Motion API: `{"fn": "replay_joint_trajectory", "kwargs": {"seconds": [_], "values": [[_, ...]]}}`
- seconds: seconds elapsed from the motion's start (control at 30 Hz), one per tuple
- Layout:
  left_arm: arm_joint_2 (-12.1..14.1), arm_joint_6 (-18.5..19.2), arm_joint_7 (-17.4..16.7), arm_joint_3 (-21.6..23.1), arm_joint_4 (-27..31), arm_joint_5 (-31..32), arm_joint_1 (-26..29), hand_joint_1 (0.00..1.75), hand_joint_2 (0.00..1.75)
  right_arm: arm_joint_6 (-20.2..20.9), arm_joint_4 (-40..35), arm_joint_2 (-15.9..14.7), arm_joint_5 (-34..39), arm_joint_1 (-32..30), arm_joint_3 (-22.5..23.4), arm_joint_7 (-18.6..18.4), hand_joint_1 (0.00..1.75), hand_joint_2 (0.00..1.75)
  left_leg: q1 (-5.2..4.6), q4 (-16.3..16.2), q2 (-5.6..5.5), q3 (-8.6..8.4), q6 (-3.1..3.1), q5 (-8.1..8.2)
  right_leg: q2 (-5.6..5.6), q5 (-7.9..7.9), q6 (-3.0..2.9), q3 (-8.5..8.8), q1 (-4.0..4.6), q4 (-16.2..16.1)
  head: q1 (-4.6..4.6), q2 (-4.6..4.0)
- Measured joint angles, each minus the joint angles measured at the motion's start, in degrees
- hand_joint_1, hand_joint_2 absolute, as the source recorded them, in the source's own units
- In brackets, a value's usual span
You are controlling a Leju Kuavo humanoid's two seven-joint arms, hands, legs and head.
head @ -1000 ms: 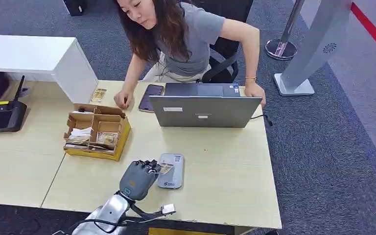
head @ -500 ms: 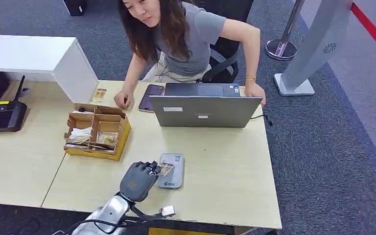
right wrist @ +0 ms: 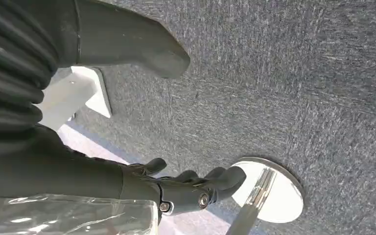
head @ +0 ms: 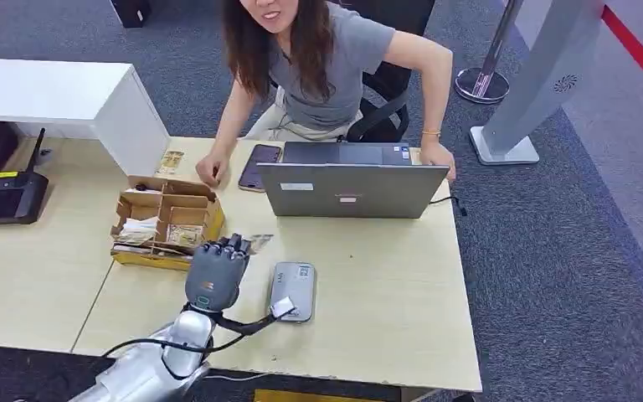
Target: Pass the card to the sensor for recognition and then transmit it.
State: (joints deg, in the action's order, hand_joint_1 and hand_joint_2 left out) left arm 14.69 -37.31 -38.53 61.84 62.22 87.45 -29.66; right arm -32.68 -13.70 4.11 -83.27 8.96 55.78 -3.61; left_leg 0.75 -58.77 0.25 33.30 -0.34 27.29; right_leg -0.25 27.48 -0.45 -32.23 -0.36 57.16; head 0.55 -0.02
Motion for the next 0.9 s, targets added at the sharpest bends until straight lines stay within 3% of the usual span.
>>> {"fn": "replay_joint_trajectory", "kwargs": {"seconds": [0.1, 0.27, 0.67, 0.7, 0.9], "values": [[3.71, 0.0, -1.03, 6.23, 2.68, 0.02, -6.44, 1.75, 1.75, 0.02, 0.0, 0.0, 0.65, -0.11, -0.13, 0.0, 0.0, 1.75, -0.01, 0.0, 0.08, -0.01, -0.04, -0.02, 0.05, -0.02, -0.02, -0.02, 0.0, 0.05, 0.02, 0.0], [7.68, -0.02, -1.14, 11.23, 5.93, 0.0, -13.72, 1.75, 1.75, 0.17, 0.11, 0.0, 1.05, -0.18, -0.15, 0.09, 0.0, 1.75, -0.01, 0.0, 0.06, -0.01, -0.04, -0.02, 0.05, -0.02, -0.02, -0.03, 0.0, 0.05, 0.0, 0.0], [12.54, 0.04, -1.17, 14.53, 10.22, 0.0, -19.61, 1.75, 1.75, -0.11, 0.15, 0.02, 2.12, -0.64, -0.15, 0.39, 0.0, 1.75, 0.0, 0.0, 0.06, -0.01, -0.04, -0.02, 0.05, -0.01, -0.03, -0.03, 0.0, 0.05, 0.0, 0.0], [13.05, 0.15, -1.19, 14.55, 11.09, 0.0, -20.16, 1.75, 1.75, -0.18, 0.15, 0.02, 2.36, -0.76, -0.15, 0.44, 0.0, 0.0, 0.0, 0.0, 0.06, -0.01, -0.04, -0.02, 0.05, -0.01, -0.03, -0.04, 0.0, 0.05, 0.02, 0.0], [16.39, 1.35, -1.36, 14.68, 15.85, 0.0, -22.32, 1.75, 1.75, -0.44, 0.15, 0.02, 2.93, -1.22, -0.13, 0.65, 0.0, 0.0, 0.0, 0.0, 0.11, -0.01, -0.05, -0.02, 0.1, -0.01, -0.03, -0.03, 0.0, 0.06, 0.0, 0.02]]}}
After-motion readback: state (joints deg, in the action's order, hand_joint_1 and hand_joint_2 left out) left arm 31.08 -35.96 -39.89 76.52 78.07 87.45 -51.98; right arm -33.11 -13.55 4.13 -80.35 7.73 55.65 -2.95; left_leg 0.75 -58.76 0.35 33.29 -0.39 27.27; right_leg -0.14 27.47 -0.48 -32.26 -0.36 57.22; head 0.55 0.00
